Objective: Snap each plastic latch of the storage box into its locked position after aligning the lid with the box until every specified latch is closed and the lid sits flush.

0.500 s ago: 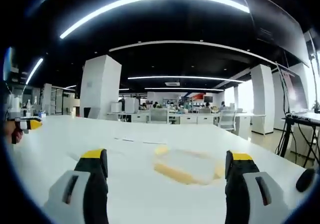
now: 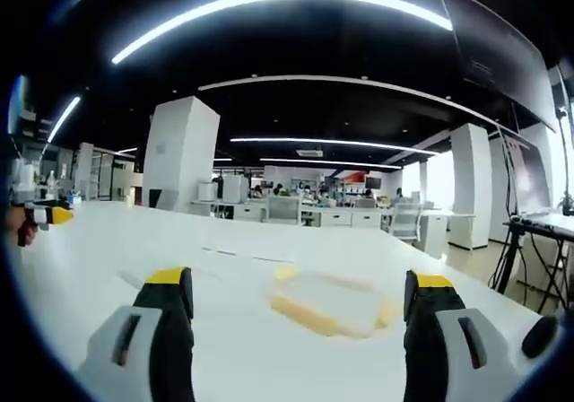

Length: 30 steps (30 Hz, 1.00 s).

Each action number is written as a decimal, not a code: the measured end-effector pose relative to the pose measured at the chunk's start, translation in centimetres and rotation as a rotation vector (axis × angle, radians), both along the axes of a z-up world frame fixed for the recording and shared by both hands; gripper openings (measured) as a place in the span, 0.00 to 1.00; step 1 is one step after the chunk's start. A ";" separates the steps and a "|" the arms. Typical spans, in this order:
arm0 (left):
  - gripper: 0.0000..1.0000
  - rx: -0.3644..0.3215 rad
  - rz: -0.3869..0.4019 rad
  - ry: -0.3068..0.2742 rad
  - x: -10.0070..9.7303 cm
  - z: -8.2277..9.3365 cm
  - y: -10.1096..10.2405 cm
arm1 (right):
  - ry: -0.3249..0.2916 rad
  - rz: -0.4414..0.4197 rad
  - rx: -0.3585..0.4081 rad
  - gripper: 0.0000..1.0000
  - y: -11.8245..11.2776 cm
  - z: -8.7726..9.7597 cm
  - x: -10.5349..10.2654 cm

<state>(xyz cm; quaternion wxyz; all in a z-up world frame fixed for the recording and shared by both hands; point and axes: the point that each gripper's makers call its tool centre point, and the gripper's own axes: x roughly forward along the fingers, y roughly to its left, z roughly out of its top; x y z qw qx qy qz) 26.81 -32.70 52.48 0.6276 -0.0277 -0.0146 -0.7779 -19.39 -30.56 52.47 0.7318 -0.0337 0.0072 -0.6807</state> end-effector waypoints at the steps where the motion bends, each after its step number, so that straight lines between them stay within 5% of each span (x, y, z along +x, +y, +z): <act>1: 1.00 -0.004 -0.001 0.005 -0.1 0.1 0.0 | -0.001 0.001 0.001 1.00 0.0 0.1 -0.1; 30: 1.00 -0.013 0.006 -0.028 0.8 1.2 0.1 | -0.001 -0.010 -0.016 1.00 0.7 0.9 -0.8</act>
